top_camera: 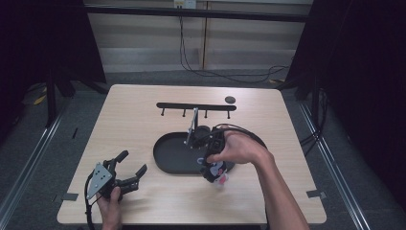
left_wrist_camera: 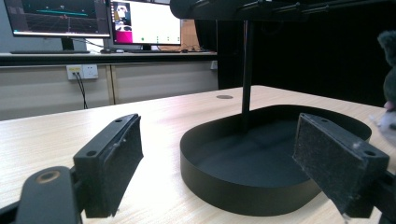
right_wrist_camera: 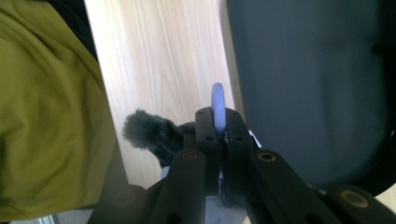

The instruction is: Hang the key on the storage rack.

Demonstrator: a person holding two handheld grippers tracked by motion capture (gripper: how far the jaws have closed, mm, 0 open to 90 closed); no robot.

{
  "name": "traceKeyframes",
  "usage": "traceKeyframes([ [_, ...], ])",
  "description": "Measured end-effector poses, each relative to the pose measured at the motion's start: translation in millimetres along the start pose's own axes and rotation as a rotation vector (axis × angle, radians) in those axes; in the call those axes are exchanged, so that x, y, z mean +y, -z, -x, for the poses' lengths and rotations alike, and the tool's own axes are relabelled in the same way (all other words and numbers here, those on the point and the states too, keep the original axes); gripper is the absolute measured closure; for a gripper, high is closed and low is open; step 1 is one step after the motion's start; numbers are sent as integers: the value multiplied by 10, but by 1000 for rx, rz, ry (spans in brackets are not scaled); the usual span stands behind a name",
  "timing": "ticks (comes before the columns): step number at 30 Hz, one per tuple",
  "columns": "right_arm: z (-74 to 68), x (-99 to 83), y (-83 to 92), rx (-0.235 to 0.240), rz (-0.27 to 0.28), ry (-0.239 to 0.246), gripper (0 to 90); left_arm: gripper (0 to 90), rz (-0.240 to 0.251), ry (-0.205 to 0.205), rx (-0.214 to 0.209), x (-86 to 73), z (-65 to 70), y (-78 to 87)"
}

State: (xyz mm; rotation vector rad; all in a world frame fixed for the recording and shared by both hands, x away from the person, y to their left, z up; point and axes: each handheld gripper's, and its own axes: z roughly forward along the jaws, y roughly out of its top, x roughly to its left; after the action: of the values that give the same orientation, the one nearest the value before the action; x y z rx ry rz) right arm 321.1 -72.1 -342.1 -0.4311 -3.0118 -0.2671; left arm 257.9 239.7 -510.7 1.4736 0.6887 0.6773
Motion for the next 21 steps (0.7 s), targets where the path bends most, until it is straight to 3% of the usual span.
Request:
traceKeyframes([
  [21, 160, -14, 426, -18, 114, -8, 870, 154, 0, 0, 1, 0, 0, 0],
])
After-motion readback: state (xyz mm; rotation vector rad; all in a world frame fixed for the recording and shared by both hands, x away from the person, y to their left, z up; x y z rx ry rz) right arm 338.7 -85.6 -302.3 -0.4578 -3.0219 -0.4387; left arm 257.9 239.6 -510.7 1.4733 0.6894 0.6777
